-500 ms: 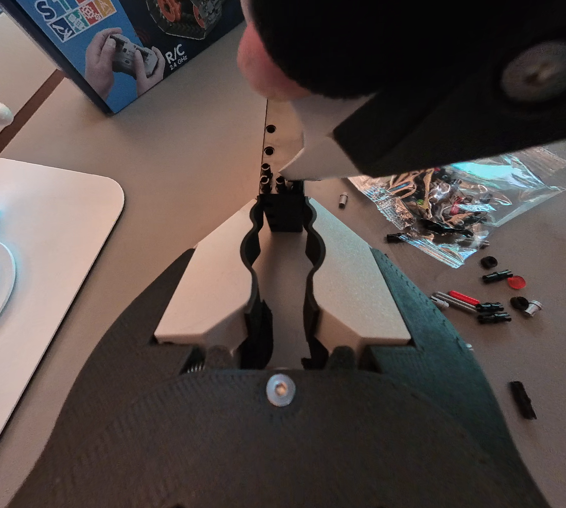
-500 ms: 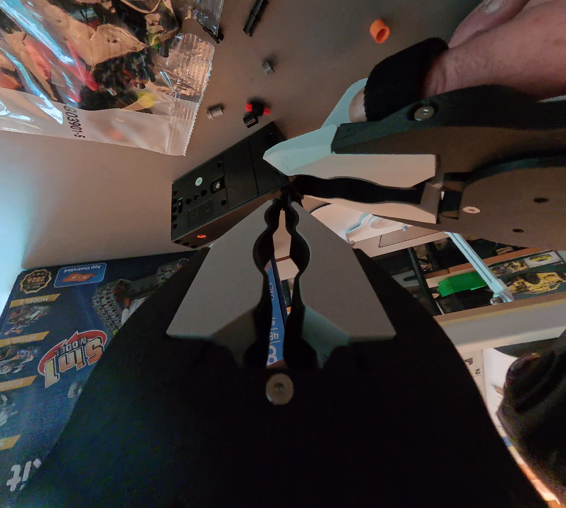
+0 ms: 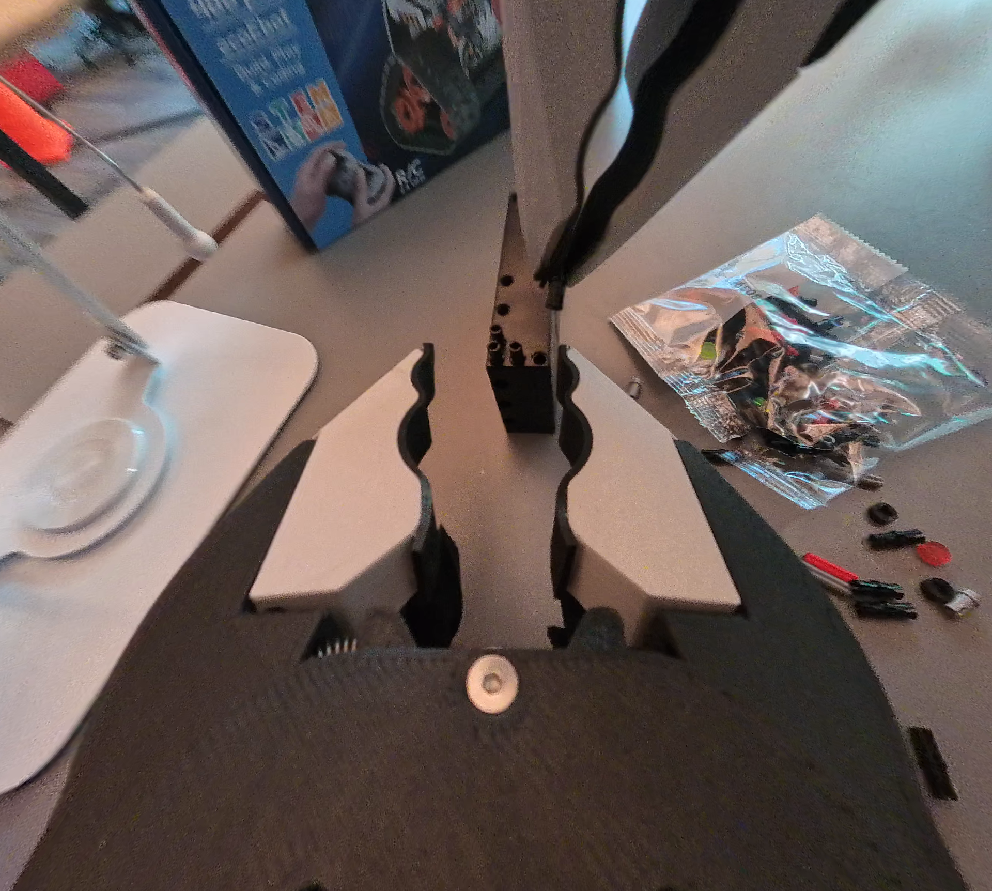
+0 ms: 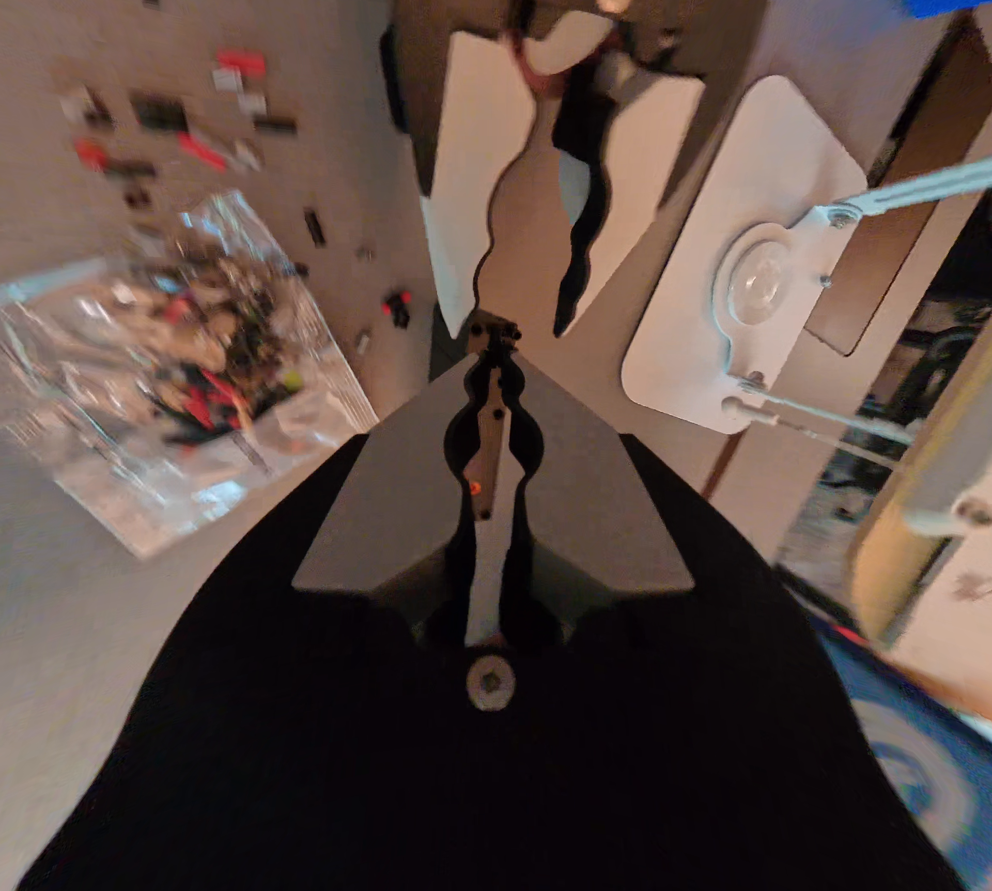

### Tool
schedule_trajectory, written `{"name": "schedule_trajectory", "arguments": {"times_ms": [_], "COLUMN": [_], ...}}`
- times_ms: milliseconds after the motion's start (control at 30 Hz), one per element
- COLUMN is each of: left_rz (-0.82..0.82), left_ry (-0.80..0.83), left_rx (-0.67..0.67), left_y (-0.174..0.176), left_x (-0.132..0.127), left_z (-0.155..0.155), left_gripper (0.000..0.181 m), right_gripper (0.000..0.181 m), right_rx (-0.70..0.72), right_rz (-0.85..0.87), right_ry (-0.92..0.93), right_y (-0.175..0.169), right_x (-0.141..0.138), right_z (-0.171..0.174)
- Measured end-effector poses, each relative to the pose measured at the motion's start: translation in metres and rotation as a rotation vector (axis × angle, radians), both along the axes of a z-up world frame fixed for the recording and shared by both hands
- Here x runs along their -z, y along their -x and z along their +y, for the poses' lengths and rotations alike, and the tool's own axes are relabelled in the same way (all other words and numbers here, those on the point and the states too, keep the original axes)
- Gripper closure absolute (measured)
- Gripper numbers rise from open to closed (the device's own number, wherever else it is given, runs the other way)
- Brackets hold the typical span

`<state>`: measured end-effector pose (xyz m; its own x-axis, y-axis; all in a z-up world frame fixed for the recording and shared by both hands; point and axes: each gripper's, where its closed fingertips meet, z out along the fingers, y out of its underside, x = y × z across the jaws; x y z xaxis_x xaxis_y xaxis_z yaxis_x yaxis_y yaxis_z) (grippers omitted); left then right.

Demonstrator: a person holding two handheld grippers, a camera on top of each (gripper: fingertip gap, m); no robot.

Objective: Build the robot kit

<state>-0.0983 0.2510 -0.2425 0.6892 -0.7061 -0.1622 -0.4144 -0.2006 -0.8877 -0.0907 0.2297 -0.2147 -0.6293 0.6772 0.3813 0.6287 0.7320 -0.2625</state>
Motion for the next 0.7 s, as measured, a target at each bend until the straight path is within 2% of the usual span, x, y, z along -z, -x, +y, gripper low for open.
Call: {"name": "schedule_trajectory", "arguments": {"times_ms": [67,133,267,367,533,600,700], "left_rz": [0.035,0.130,0.316,0.405,0.487,0.541,0.584], "left_ry": [-0.120,-0.283,-0.504,-0.614,-0.732,-0.754,-0.779], "left_rx": [-0.005,0.001,-0.001,-0.014,-0.067,-0.055,-0.053], "left_y": [0.000,-0.004,-0.017,-0.020,-0.018,-0.022,-0.023], "left_x": [-0.017,-0.034,-0.047,-0.054,-0.067,-0.064,-0.064], "left_z": [-0.006,-0.013,-0.022,-0.025,-0.026,-0.027,-0.027], "left_gripper": [0.139,0.147,0.164,0.176,0.171,0.178,0.179], "right_gripper": [0.180,0.180,0.179,0.180,0.179,0.179,0.179], "right_rx": [0.085,0.159,0.229,0.277,0.350,0.358,0.382], "right_rz": [0.073,0.133,0.194,0.247,0.267,0.265,0.257], "right_ry": [0.166,0.288,0.482,0.587,0.693,0.725,0.758], "right_y": [-0.001,-0.003,-0.007,-0.008,-0.012,-0.012,-0.013], "right_x": [-0.006,-0.009,-0.016,-0.025,-0.029,-0.031,-0.030], "right_z": [-0.007,-0.009,-0.019,-0.021,-0.021,-0.023,-0.023]}}
